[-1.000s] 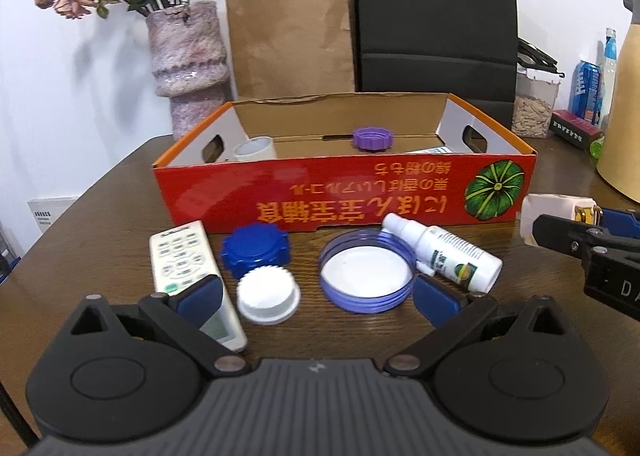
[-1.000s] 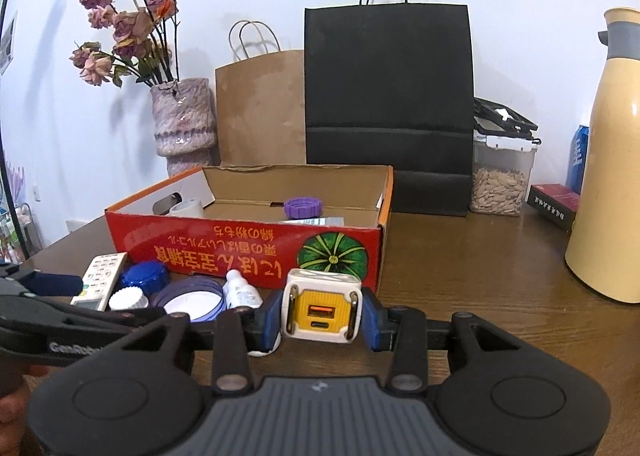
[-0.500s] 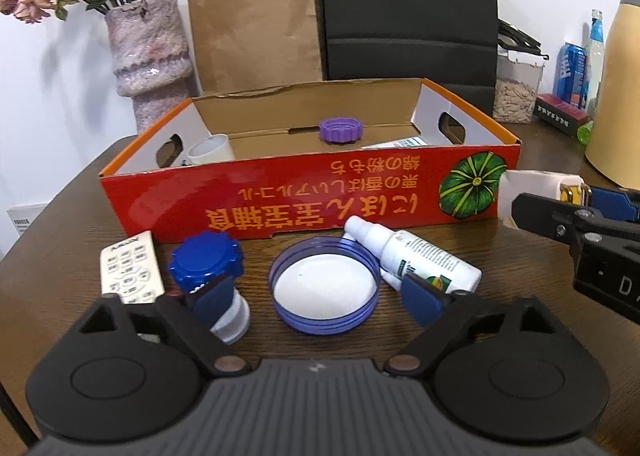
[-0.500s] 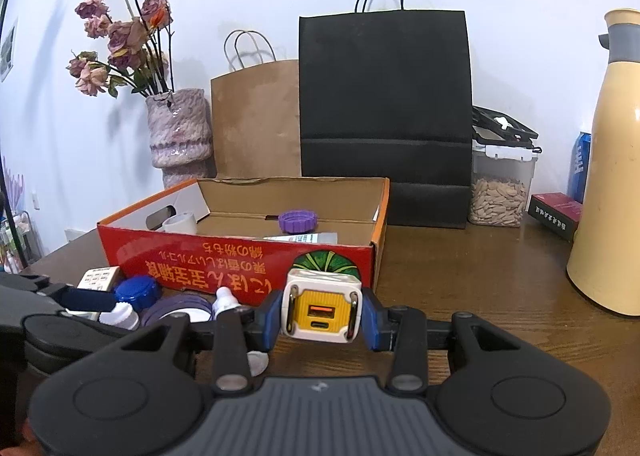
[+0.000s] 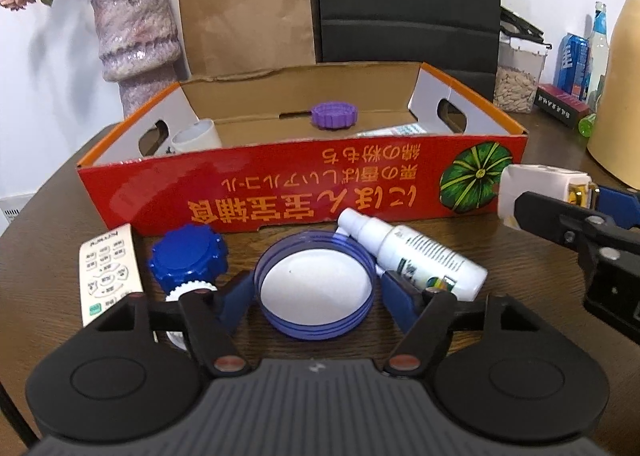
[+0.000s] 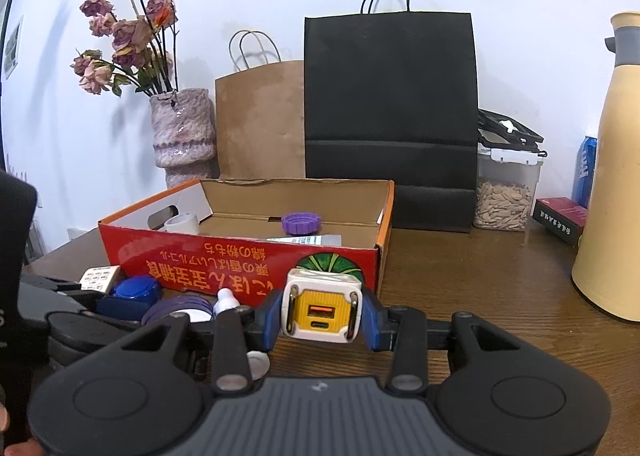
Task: Organize rigid objects
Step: 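Grasp blue-rimmed white lid with left gripper while right gripper holds charger cube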
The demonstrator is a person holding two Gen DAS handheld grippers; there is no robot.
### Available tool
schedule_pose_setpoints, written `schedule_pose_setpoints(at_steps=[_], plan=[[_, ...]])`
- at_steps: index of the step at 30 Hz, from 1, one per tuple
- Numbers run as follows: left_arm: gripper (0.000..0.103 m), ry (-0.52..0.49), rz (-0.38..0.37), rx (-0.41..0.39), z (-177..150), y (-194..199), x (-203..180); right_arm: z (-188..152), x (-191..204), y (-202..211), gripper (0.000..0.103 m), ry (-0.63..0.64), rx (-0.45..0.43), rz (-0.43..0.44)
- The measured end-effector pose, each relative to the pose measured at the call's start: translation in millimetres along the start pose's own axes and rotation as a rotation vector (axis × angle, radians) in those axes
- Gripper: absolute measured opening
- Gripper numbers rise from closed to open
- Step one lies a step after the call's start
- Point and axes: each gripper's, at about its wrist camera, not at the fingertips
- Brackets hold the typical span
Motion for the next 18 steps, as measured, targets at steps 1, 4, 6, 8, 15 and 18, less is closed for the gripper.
schedule_pose_setpoints(at_steps=[1, 4, 6, 8, 15, 18], plan=[[0.068, 0.008, -0.009, 0.004, 1, -1, 1, 0, 0, 0, 0.039, 0.001, -0.001, 0.0], [0.068, 0.009, -0.017, 0.004, 1, 0, 3, 0, 0, 1, 0.039, 0.0, -0.004, 0.001], [0.068, 0.008, -0.024, 0.004, 1, 0, 3, 0, 0, 1, 0.039, 0.0, -0.001, 0.002], [0.068, 0.011, -0.026, -0.002, 1, 2, 3, -1, 0, 1, 0.039, -0.001, -0.001, 0.001], [0.068, 0.019, -0.033, -0.017, 2, 6, 6, -1, 0, 2, 0.039, -0.002, -0.006, -0.001], [0.068, 0.021, -0.038, -0.032, 2, 11, 8, -2, 0, 3, 0.04, -0.004, -0.01, -0.004]])
Point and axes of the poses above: each gripper's, at about its wrist camera, not at the fingertips, and y roughly against the way its jaws point, x to its left, z to its top, and after that the axes turned 14 degrees about y, right-handed
